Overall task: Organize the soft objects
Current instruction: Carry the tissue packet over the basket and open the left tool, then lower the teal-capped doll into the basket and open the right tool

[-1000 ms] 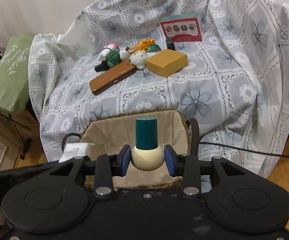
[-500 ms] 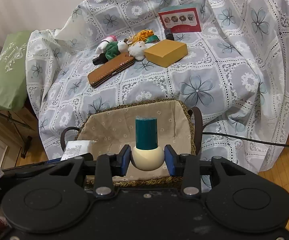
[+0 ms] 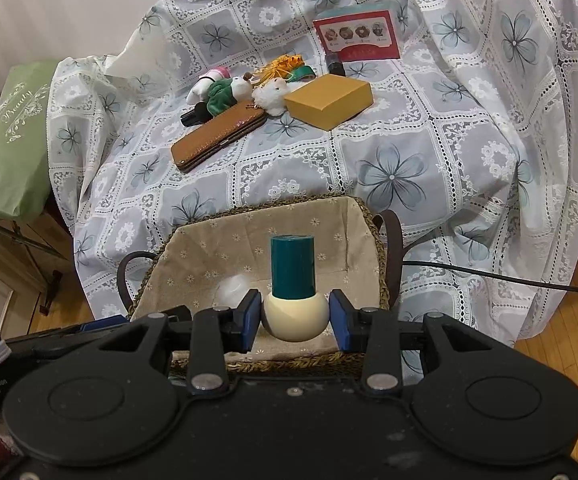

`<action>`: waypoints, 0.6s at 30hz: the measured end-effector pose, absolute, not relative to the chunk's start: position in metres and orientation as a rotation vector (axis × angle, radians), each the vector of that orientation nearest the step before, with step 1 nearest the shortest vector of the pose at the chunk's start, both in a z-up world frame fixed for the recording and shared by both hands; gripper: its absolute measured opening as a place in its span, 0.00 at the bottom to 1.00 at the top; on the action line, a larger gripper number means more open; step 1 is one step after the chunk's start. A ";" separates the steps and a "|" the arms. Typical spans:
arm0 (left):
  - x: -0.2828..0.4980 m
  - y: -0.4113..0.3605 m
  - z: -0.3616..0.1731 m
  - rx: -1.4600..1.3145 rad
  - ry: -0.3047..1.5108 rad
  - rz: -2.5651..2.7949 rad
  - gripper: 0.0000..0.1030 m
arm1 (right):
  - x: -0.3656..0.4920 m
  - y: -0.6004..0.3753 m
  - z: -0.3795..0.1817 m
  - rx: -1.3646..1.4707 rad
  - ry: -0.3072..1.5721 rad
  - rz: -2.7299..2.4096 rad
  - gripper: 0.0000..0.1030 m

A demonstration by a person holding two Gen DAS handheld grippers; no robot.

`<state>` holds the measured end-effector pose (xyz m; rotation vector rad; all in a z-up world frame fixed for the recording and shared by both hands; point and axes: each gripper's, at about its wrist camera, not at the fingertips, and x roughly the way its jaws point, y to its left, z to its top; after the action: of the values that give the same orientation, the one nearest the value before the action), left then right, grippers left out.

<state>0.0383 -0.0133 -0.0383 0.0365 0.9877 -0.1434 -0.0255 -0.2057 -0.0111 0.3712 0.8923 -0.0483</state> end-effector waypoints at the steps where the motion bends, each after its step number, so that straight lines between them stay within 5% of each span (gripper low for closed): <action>1: 0.039 -0.012 -0.038 0.034 0.989 -0.143 0.65 | -0.026 -0.206 -0.012 0.371 0.894 -0.048 0.36; 18: 0.035 -0.013 -0.037 0.041 0.983 -0.147 0.65 | -0.026 -0.205 -0.013 0.367 0.900 -0.055 0.38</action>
<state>0.0353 -0.0130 -0.0365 0.0406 0.9833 -0.1468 -0.0262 -0.2048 -0.0126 0.3668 0.9001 -0.0550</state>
